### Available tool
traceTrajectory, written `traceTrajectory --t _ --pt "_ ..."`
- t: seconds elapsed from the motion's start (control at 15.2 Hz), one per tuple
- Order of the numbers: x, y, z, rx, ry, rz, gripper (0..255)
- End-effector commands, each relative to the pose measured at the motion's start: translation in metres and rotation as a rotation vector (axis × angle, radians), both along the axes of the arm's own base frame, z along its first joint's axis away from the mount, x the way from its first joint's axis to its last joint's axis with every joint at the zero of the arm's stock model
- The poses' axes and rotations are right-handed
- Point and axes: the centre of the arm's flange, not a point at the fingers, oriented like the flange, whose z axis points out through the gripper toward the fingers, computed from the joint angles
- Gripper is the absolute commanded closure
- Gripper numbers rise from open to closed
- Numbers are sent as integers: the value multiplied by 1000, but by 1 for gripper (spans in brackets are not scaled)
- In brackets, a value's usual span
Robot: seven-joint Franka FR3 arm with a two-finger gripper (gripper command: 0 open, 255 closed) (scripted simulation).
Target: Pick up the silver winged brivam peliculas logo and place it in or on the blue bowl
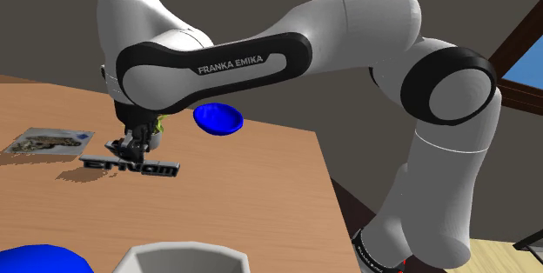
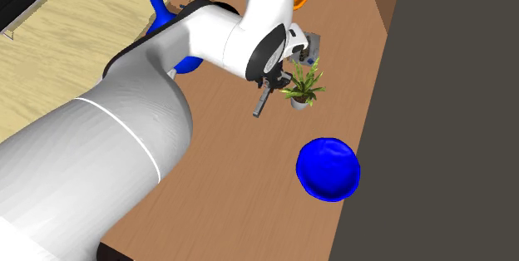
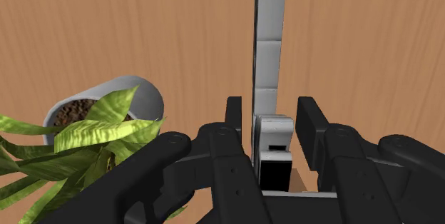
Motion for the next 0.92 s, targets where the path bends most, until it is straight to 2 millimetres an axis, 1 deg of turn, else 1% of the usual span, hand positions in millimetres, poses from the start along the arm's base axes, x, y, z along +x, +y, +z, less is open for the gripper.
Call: traceTrajectory --t 0.0,0.46,0.86 --pt "0 0 0 0 0 0 255" --pt "0 0 0 0 0 0 255" --pt "0 0 32 0 0 0 255"
